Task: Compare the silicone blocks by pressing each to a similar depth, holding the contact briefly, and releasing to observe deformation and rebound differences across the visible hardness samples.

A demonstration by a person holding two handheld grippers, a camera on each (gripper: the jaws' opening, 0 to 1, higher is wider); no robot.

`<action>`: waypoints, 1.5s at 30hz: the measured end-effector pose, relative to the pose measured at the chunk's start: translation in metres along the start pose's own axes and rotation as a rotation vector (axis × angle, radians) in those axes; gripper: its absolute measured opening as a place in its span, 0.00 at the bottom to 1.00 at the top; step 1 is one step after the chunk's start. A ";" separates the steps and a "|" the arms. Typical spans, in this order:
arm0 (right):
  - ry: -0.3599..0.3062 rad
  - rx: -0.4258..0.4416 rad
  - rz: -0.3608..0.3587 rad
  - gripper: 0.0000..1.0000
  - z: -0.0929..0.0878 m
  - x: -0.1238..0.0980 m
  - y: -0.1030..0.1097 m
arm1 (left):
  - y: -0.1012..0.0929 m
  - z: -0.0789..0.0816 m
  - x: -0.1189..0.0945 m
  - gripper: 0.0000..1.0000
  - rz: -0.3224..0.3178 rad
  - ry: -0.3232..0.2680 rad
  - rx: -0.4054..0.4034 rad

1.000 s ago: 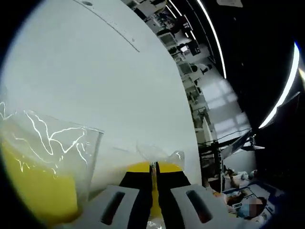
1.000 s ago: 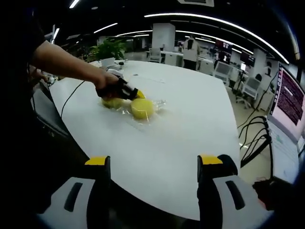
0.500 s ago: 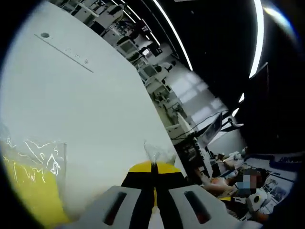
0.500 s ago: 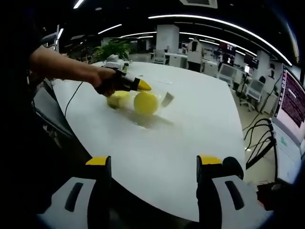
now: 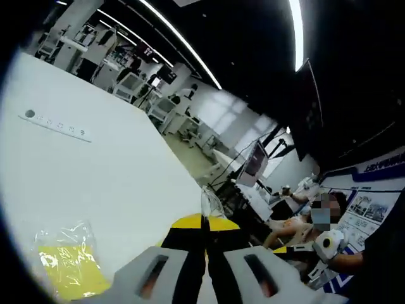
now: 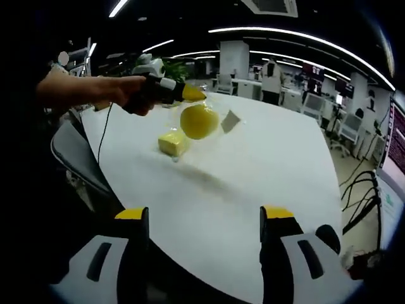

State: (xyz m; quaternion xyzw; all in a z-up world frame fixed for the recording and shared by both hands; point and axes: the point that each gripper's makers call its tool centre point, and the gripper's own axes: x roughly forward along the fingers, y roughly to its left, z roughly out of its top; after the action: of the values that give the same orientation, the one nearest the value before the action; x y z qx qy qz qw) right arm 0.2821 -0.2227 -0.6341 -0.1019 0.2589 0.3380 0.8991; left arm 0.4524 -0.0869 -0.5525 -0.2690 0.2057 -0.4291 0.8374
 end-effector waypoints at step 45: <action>-0.244 -0.001 0.263 0.66 0.103 0.031 0.054 | -0.125 0.030 -0.093 0.00 -0.269 0.019 0.177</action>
State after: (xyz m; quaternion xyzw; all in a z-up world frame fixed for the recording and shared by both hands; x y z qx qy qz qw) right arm 0.3071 -0.1286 -0.5642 -0.0259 0.1587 0.4626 0.8719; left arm 0.3422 -0.0623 -0.4402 -0.2152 0.1373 -0.5562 0.7909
